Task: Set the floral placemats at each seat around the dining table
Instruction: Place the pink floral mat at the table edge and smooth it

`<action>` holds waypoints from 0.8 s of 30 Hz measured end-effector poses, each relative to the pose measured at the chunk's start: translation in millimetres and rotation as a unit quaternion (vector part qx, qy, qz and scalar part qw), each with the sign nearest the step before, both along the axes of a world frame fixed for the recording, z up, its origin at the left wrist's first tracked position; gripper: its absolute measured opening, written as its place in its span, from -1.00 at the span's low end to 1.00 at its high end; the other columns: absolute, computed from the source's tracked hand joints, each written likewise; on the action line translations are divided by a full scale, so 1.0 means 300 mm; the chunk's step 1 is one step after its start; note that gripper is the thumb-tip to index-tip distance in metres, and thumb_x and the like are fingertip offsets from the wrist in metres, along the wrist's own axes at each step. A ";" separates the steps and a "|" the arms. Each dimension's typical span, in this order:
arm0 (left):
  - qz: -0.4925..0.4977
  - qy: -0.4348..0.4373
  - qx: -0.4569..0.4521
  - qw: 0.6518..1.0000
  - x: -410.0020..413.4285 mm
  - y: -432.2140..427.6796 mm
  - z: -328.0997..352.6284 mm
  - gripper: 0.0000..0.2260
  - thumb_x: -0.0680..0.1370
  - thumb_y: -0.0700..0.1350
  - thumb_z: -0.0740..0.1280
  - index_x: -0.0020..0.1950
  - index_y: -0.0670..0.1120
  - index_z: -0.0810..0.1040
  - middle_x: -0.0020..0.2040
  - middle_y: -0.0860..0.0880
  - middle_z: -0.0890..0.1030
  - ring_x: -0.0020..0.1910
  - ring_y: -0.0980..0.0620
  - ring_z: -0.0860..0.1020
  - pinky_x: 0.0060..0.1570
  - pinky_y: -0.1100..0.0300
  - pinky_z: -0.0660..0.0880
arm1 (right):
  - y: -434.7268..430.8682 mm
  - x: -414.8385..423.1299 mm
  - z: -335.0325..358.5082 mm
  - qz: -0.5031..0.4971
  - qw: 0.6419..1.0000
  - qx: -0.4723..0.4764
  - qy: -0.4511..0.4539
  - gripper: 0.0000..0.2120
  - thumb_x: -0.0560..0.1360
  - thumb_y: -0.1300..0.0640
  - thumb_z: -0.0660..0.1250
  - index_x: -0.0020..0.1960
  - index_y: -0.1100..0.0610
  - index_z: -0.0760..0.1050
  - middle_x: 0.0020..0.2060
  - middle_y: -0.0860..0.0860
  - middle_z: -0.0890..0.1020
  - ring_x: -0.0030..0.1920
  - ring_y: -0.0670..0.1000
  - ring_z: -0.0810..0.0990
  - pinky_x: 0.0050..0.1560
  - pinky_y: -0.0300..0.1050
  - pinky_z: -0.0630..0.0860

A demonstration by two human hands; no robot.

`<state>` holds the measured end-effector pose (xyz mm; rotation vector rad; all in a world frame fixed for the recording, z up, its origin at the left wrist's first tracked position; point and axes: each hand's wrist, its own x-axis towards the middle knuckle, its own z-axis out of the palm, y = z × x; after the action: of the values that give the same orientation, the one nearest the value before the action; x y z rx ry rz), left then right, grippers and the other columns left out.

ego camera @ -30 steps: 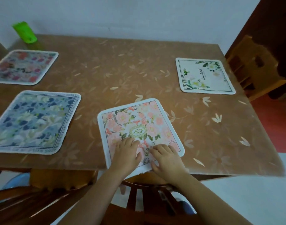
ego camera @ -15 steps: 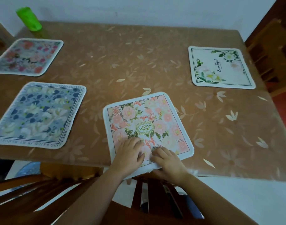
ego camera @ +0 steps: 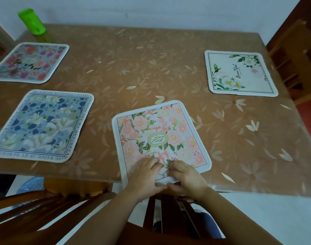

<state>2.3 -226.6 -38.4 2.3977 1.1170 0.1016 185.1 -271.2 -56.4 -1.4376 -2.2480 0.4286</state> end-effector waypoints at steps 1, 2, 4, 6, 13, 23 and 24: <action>-0.006 0.009 0.000 1.000 0.000 -0.002 -0.003 -0.47 0.40 0.14 0.33 0.29 -0.07 0.37 0.32 0.00 0.34 0.32 0.04 0.20 0.32 0.16 0.05 | 0.000 0.000 0.005 -0.006 1.000 -0.005 0.010 -0.73 0.22 0.10 0.54 -0.17 0.20 0.58 -0.22 0.12 0.62 -0.19 0.12 0.60 -0.26 -0.15 0.56; -0.011 0.013 0.003 1.000 -0.001 -0.002 -0.005 -0.49 0.40 0.13 0.33 0.27 -0.08 0.39 0.31 0.00 0.35 0.31 0.04 0.21 0.31 0.17 0.07 | 0.001 0.001 0.010 -0.011 1.000 -0.010 0.019 -0.73 0.22 0.12 0.55 -0.18 0.22 0.58 -0.22 0.12 0.63 -0.19 0.12 0.61 -0.28 -0.14 0.57; -0.005 0.003 -0.003 1.000 -0.001 -0.001 -0.004 -0.55 0.40 0.08 0.35 0.21 -0.09 0.43 0.28 0.00 0.38 0.28 0.03 0.24 0.26 0.22 0.09 | 0.003 0.002 0.020 -0.011 1.000 -0.013 0.027 -0.74 0.21 0.14 0.55 -0.18 0.24 0.59 -0.23 0.13 0.63 -0.20 0.13 0.61 -0.28 -0.12 0.58; 0.002 -0.015 -0.016 1.000 0.000 0.000 0.002 -0.65 0.41 0.04 0.34 0.12 -0.09 0.46 0.21 0.00 0.42 0.22 0.04 0.28 0.17 0.26 0.14 | 0.003 0.000 0.031 -0.011 0.999 -0.012 0.037 -0.75 0.21 0.16 0.56 -0.20 0.25 0.59 -0.26 0.13 0.63 -0.22 0.12 0.61 -0.29 -0.15 0.57; 0.020 -0.032 -0.048 0.998 0.017 -0.015 0.023 -0.90 0.44 -0.09 0.31 -0.09 -0.08 0.54 0.00 0.02 0.51 -0.03 0.10 0.42 -0.20 0.34 0.21 | -0.011 -0.011 0.036 -0.069 0.993 -0.036 0.087 -0.80 0.23 0.22 0.54 -0.22 0.25 0.58 -0.24 0.13 0.64 -0.17 0.07 0.59 -0.16 -0.17 0.51; 0.100 -0.108 -0.062 0.987 0.061 -0.010 0.086 -0.98 0.40 -0.26 0.33 -0.20 -0.18 0.54 -0.17 -0.02 0.52 -0.19 0.02 0.50 -0.24 0.24 0.39 | -0.011 0.024 0.076 -0.100 0.990 -0.039 0.093 -0.90 0.28 0.31 0.50 -0.24 0.25 0.60 -0.27 0.16 0.63 -0.18 -0.02 0.50 -0.21 -0.20 0.44; 0.105 -0.116 -0.064 0.986 0.066 -0.008 0.092 -0.98 0.40 -0.26 0.34 -0.19 -0.17 0.55 -0.16 -0.04 0.54 -0.18 0.02 0.51 -0.21 0.21 0.42 | -0.005 0.030 0.085 -0.107 0.989 -0.041 0.092 -0.91 0.30 0.30 0.49 -0.23 0.24 0.60 -0.27 0.15 0.62 -0.20 0.03 0.54 -0.22 -0.17 0.46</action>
<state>22.0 -229.0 -10.9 2.0881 1.2209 0.3599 194.1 -272.8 -30.8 -1.5907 -1.9281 0.5651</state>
